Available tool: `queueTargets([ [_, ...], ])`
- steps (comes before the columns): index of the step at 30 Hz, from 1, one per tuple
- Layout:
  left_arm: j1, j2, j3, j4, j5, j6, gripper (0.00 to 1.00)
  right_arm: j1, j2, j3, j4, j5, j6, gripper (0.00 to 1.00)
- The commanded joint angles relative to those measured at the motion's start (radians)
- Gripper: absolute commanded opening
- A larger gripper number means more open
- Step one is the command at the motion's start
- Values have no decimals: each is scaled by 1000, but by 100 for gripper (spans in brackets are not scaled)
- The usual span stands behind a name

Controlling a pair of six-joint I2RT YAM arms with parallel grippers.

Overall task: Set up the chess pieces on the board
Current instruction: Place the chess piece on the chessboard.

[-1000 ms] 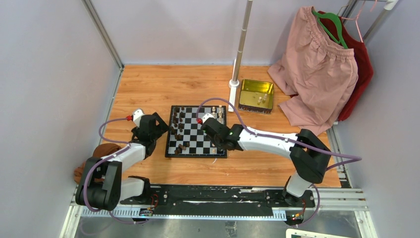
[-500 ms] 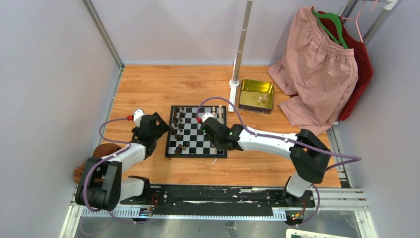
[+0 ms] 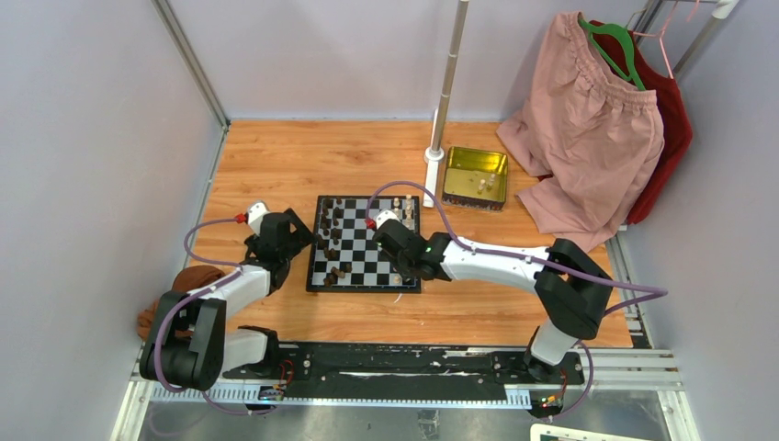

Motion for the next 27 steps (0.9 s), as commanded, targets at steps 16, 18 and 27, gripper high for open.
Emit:
queueTargets([
  [16,-17,-11,14,21,-30,19,100,-26,16,-56,48,-17,38,0],
  [18,-19,-12,15,20,-31,19,100,-26,18,-58,48,-16,40,1],
  [27,-19,-14,12,20,-38,16,100,-32,11,-62,47,-11,43,24],
])
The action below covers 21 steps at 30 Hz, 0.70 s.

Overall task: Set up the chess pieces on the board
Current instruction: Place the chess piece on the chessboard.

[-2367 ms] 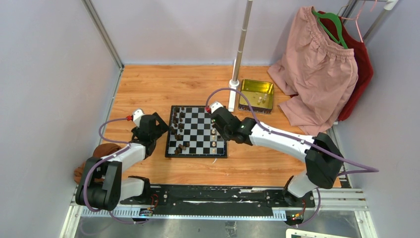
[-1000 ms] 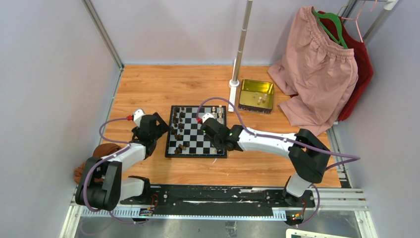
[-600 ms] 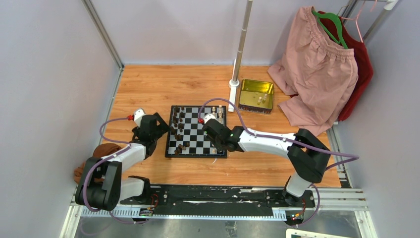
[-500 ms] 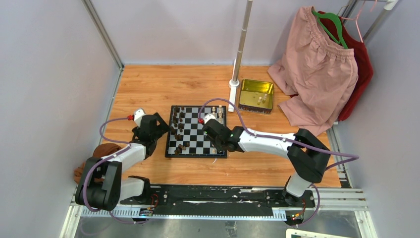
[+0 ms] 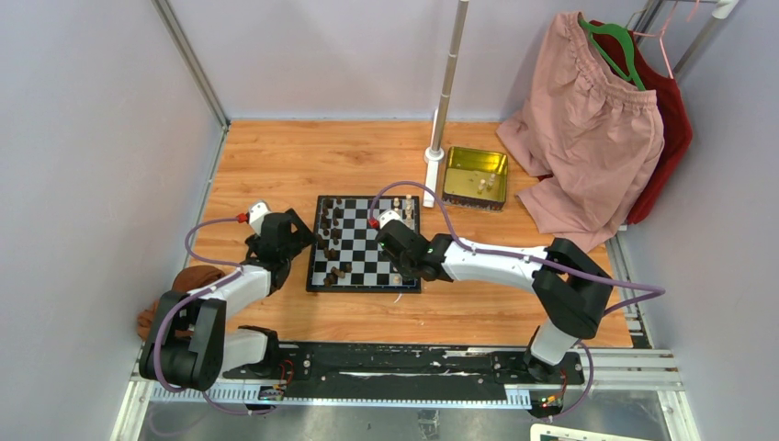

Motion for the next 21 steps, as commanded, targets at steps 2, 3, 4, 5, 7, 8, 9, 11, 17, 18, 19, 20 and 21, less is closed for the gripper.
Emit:
queueTargets([
  [2,-8,-16,11,20,-35,8,100,-14,7,-23,-7,7,14,27],
  [3,-8,-17,10,20,-36,7,100,-15,6,-22,-7,9,14,28],
  [4,-8,-19,9,19,-37,5,100,-14,5,-21,-8,8,14,30],
  [5,-8,-20,9,19,-38,5,100,-14,4,-21,-8,9,13,32],
  [7,-8,-21,7,20,-40,4,100,-15,4,-20,-9,9,14,35],
  [8,-8,-21,7,20,-40,4,100,-14,4,-18,-9,9,14,35],
  [9,-8,-21,7,19,-40,4,100,-15,4,-18,-11,11,15,36],
  [11,-8,-23,8,20,-40,4,100,-16,3,-17,-12,11,14,36],
  [17,-8,-27,4,20,-49,0,100,-13,-47,-7,-36,14,10,36],
  [18,-8,-32,2,19,-52,-2,100,-12,-62,1,-46,16,9,36],
  [19,-8,-38,-2,20,-58,-6,100,-10,-78,5,-57,19,8,36],
  [20,-8,-43,-6,20,-65,-9,100,-10,-99,9,-65,21,6,36],
  [21,-8,-51,-11,19,-70,-14,100,-10,-122,12,-71,26,5,36],
])
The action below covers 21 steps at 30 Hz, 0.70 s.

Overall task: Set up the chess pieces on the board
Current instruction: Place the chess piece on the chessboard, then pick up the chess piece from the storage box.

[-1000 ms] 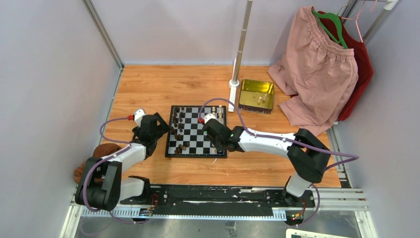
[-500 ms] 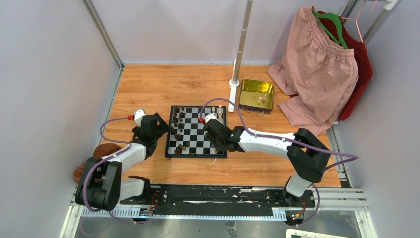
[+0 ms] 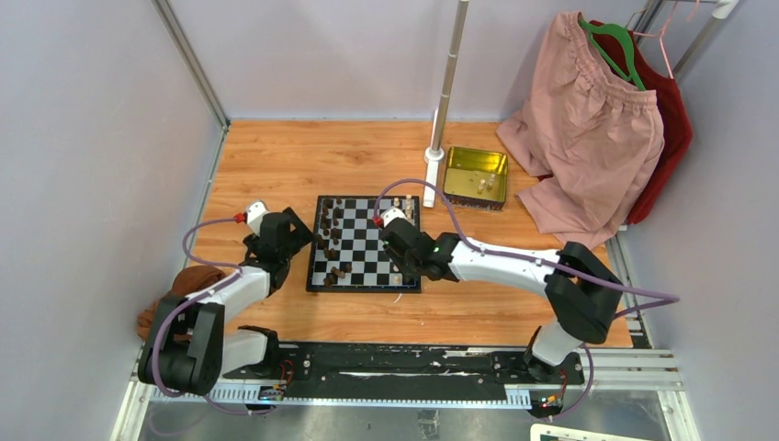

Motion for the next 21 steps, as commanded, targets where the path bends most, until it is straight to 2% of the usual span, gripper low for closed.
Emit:
queueTargets([
  [1,-8,-43,-15,21,-55,-15,100,-5,-118,22,-53,33,-5,36],
  [7,-8,-58,-26,19,-77,-28,100,-50,-203,67,-86,131,-35,37],
  [13,-8,-61,-29,16,-104,-42,100,-219,-213,112,-50,174,-69,37],
  [21,-8,-65,-27,-4,-141,-71,100,-518,-12,269,18,134,-113,37],
])
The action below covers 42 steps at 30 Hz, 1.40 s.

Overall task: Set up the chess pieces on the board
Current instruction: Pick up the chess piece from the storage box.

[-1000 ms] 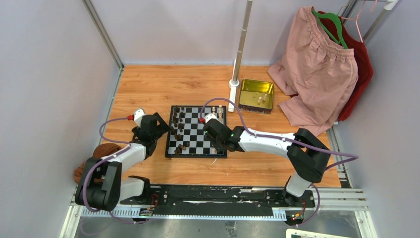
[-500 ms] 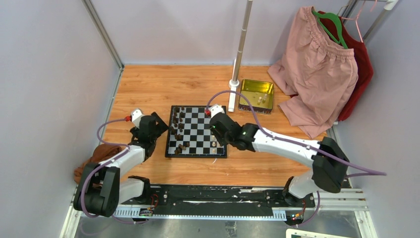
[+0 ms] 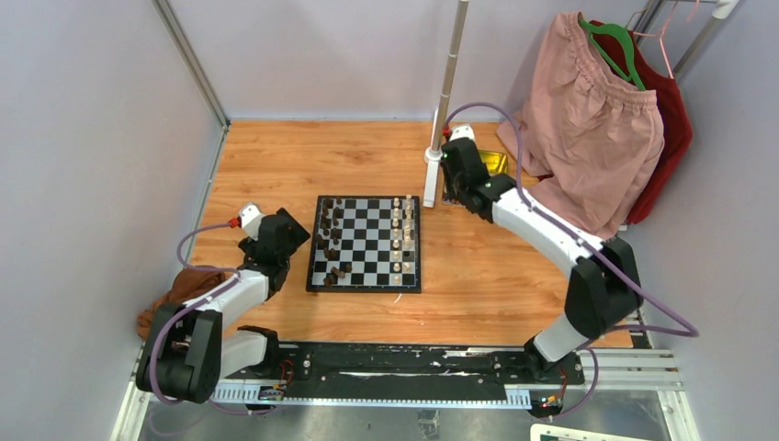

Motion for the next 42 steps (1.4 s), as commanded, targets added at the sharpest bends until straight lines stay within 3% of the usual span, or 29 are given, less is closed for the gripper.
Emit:
queueTargets([
  [1,-7,-19,-7,-3,-63,-25,100,-135,133,105,33,-4,-33,37],
  [15,-6,-18,-4,-13,-82,-36,100,-333,429,308,34,-84,-19,37],
  [42,-6,5,12,-13,-62,-23,100,-385,587,359,17,-165,8,37],
])
